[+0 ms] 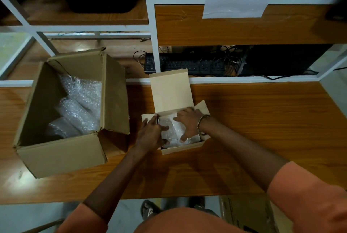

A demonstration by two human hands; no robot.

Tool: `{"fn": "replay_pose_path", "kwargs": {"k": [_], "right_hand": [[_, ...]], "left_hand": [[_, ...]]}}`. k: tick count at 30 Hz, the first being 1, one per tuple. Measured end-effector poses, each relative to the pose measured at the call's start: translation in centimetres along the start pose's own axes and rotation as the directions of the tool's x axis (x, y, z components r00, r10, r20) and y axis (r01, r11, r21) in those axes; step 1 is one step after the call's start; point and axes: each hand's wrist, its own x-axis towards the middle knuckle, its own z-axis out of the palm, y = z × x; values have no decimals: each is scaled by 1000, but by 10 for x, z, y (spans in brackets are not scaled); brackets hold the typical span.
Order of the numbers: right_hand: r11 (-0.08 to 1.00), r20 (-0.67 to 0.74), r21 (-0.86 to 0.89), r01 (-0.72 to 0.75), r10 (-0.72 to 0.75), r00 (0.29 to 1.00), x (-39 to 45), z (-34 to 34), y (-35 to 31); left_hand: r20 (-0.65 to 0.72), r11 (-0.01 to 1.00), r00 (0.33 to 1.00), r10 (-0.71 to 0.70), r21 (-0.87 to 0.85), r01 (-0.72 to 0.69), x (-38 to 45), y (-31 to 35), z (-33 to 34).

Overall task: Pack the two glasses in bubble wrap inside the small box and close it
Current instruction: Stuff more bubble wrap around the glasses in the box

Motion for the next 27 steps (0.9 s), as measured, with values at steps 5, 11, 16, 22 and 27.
{"fn": "replay_pose_path", "kwargs": {"k": [5,11,16,22,27], "right_hand": [[998,-97,-66,11,-18,995,2,11,-1],[991,-192,-134,13,-39,981,13,18,-12],[1000,-35,17,24,-23,999,12,13,0],[939,93,342,-32,0,996,7,-2,16],[996,-51,85,-18,22,998,14,17,-4]], "left_hand": [[22,999,1000,-3,-49,4,5,-4,-3],[53,999,999,5,-35,-3,3,-3,-9],[56,999,998,8,-41,-6,1,-1,-12],[40,999,999,-8,-48,10,3,0,-9],[30,998,999,-24,-52,26,6,1,-10]]}}
